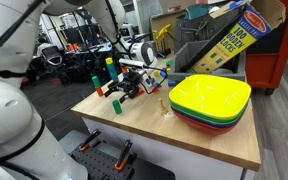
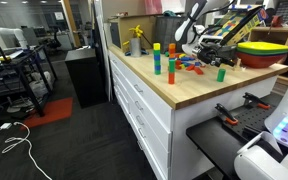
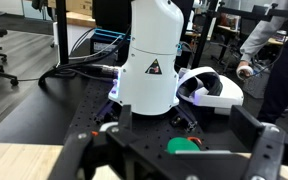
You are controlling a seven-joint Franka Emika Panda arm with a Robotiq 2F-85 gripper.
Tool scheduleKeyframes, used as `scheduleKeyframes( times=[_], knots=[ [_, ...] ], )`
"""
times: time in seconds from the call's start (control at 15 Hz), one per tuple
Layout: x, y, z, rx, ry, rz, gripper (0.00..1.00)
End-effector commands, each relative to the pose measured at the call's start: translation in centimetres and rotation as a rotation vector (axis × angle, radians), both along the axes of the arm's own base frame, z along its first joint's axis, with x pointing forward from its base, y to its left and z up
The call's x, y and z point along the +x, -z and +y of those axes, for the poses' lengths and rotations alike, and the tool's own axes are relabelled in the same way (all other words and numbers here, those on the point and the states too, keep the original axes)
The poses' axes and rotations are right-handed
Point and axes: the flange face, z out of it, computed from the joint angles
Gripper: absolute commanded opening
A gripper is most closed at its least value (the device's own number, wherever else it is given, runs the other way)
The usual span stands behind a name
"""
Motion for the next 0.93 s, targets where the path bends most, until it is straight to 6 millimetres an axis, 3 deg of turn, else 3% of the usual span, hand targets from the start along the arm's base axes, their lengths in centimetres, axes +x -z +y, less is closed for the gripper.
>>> scheduleKeyframes(
  times=[0.0,0.53,0.87],
  knots=[
    [0.4,-1.2,-0.7,-0.016,0.043,-0.042,1.0],
    [1.0,-4.9,-2.2,-0.028,0.153,-0.339,1.0],
    [-0.3,-8.8,-3.2,-0.038,0.194,-0.519,1.0]
  ],
)
